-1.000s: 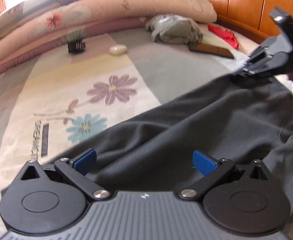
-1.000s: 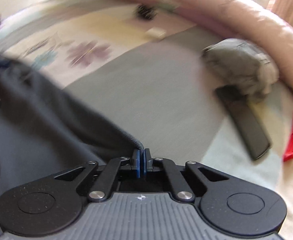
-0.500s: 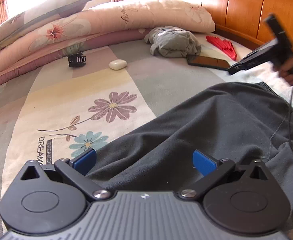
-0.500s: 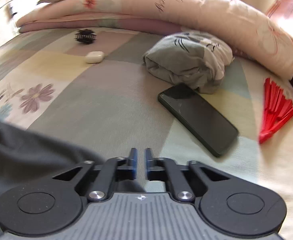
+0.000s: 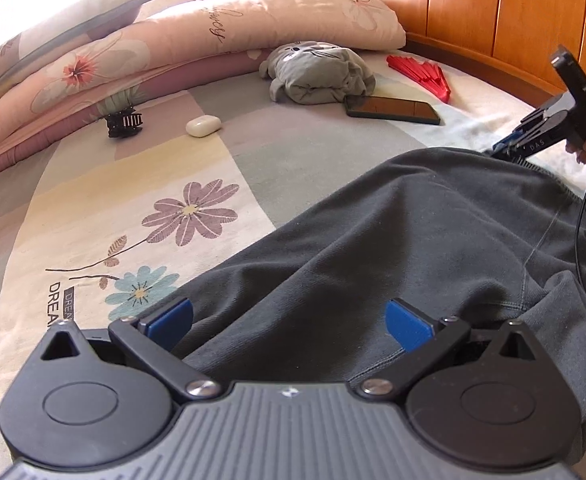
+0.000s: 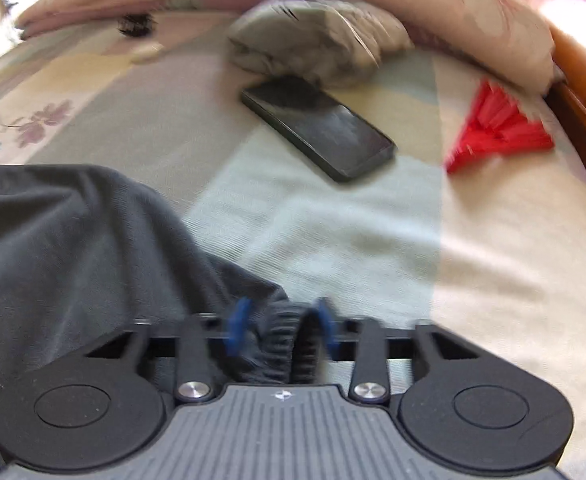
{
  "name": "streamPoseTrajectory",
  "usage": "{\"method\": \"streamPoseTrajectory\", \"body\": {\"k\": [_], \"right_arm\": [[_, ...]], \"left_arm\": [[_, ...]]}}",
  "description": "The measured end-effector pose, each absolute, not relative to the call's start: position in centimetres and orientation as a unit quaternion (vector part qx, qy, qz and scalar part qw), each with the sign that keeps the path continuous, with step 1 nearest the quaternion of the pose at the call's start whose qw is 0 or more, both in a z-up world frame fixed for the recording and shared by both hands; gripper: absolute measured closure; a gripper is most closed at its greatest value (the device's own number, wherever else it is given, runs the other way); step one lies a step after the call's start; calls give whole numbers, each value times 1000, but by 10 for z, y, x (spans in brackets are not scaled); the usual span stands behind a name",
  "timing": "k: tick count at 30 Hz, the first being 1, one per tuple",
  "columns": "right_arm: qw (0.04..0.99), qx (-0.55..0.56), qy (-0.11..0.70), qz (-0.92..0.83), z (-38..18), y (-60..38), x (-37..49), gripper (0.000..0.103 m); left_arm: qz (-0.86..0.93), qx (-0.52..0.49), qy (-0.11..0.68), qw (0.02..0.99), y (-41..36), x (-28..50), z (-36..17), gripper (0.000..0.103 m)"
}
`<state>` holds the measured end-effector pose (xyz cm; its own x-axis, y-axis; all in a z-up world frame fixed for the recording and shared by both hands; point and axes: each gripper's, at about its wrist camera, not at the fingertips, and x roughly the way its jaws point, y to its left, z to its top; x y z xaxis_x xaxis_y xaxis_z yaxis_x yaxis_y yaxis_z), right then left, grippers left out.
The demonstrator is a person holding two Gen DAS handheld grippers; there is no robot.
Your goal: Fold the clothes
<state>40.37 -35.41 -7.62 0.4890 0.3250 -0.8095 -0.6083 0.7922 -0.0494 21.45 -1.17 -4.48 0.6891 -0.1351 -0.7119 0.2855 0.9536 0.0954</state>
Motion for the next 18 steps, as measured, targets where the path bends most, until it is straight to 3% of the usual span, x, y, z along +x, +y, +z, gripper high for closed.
{"method": "streamPoseTrajectory", "body": {"k": [13, 18], "right_arm": [[888, -77, 410, 191, -50, -377, 403, 77], [888, -57, 403, 215, -30, -370, 334, 72]], "left_arm": [[-118, 115, 382, 909, -22, 207, -38, 1], [-133, 117, 383, 907, -24, 192, -34, 1]]}}
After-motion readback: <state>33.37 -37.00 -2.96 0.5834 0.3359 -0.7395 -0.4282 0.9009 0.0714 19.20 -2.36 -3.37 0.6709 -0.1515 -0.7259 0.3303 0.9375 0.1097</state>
